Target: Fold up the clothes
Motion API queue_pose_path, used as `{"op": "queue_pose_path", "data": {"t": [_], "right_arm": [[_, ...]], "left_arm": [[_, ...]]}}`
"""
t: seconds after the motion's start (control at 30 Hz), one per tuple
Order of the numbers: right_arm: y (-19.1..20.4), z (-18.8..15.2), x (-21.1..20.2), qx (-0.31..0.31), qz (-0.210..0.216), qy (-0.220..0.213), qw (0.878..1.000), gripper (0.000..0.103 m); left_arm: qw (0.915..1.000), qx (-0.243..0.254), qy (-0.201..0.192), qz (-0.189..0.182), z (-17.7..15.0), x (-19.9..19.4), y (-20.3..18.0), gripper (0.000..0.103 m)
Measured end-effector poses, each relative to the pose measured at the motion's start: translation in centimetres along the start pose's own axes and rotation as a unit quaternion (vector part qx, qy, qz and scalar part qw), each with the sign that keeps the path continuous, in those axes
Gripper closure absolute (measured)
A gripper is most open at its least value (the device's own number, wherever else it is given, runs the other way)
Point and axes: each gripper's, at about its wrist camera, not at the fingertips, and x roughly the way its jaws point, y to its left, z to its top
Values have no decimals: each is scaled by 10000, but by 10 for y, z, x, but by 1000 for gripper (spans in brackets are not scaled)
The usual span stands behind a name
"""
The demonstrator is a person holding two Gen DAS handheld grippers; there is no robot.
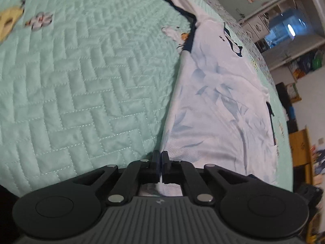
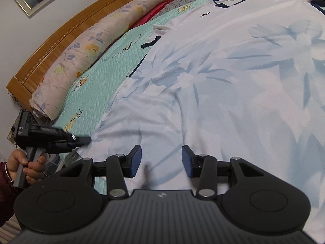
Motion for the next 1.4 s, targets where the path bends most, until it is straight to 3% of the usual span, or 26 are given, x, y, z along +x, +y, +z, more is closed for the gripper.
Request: {"op": "queue_pose_path", "data": {"t": [0.23, 0.3, 0.37, 0.5, 0.6, 0.7, 0.8, 0.83, 0.87, 0.9, 1.03, 1.1, 1.27, 1.3, 1.4], "right_arm": [[4, -12, -7, -136, 70, 31, 9999, 58], [5, -11, -11, -151, 110, 40, 9998, 58], [5, -9, -17, -137, 117, -34, 9998, 58], [-2, 0, -36, 54, 113, -384, 9992, 58], [-11, 5, -50, 145, -38, -662, 9977, 57], [-35, 4, -60, 455, -253, -792, 9955, 57], [-75, -6, -83, 1151, -619, -1061, 9857, 57], [-88, -11, -93, 1312, -1018, -1112, 9798, 59], [-100, -16, -107, 1443, -1347, -1244, 9724, 70], [-111, -22, -122, 1571, -1626, -1406, 9639, 74], [-136, -38, -170, 2103, -2467, -1895, 9268, 78], [-126, -36, -173, 1868, -2524, -2022, 9276, 74], [-104, -17, -138, 1212, -1704, -1843, 9603, 60], [-109, -17, -135, 1274, -1706, -1803, 9603, 60], [-131, -19, -131, 1616, -1942, -1719, 9522, 65]], "left_arm": [[9989, 78, 62, 452, 2, -2, -3, 101], [9966, 7, -55, 826, 3, -5, -10, 99], [9898, 59, -350, 1383, 3, -11, -21, 99], [9790, 175, -1019, 1757, -1, -25, -46, 97], [9832, 965, -1019, 1170, -14, -10, -86, 90], [9863, 1369, -568, 731, -26, 30, -113, 84], [9840, 1490, -360, 904, -34, 64, -115, 86], [9821, 1580, -428, 932, -37, 64, -115, 86], [9800, 1674, -501, 956, -40, 63, -116, 85], [9792, 1713, -509, 964, -41, 62, -116, 85], [9838, 1462, -446, 932, -38, 60, -112, 84], [9832, 1468, -430, 995, -39, 62, -118, 83], [9789, 1645, -477, 1118, -45, 64, -127, 74], [9775, 1754, -466, 1074, -48, 63, -129, 65], [9687, 2163, -441, 1132, -57, 64, -137, 60]]}}
